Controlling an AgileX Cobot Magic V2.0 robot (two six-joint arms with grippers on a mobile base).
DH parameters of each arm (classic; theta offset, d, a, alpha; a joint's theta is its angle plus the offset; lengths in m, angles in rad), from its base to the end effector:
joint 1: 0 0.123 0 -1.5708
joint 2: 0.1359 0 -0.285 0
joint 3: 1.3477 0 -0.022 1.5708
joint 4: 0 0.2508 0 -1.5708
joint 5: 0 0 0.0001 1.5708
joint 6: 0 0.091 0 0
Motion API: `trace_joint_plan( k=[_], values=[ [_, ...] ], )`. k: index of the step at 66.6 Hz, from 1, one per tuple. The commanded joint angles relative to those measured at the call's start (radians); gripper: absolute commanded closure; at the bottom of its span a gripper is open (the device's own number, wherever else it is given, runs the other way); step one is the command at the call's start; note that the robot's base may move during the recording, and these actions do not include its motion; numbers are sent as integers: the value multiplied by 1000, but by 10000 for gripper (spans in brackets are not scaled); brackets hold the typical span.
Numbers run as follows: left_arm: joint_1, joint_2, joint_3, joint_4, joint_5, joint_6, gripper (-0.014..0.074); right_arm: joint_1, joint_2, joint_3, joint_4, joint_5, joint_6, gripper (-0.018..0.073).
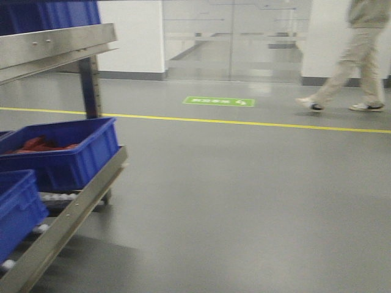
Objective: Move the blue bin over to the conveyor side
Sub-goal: 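Hold the blue bin with both grippers while the base turns away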
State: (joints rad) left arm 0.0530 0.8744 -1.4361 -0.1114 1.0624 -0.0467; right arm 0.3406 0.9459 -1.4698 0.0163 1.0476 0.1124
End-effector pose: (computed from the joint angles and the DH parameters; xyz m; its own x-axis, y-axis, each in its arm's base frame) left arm 0.1183 -0.0026 0.4972 -0.4004 -0.1218 -0.9082 -0.0043 0.9914 -0.1311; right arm 0.1328 0.0484 0.4980 -0.4372 -0.0274 -0.8990 -0.2957 0.9484 0.1149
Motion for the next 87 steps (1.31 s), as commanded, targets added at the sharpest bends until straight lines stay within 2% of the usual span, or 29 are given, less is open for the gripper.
trace_joint_plan(
  k=[1,87],
  values=[
    [4,-21,-17,98,-131,18,610,-11,-23,-16,-127,-91,-25,638],
    [4,-21,-17,98,-131,18,610,-11,-27,-16,-127,-91,-25,638]
  ],
)
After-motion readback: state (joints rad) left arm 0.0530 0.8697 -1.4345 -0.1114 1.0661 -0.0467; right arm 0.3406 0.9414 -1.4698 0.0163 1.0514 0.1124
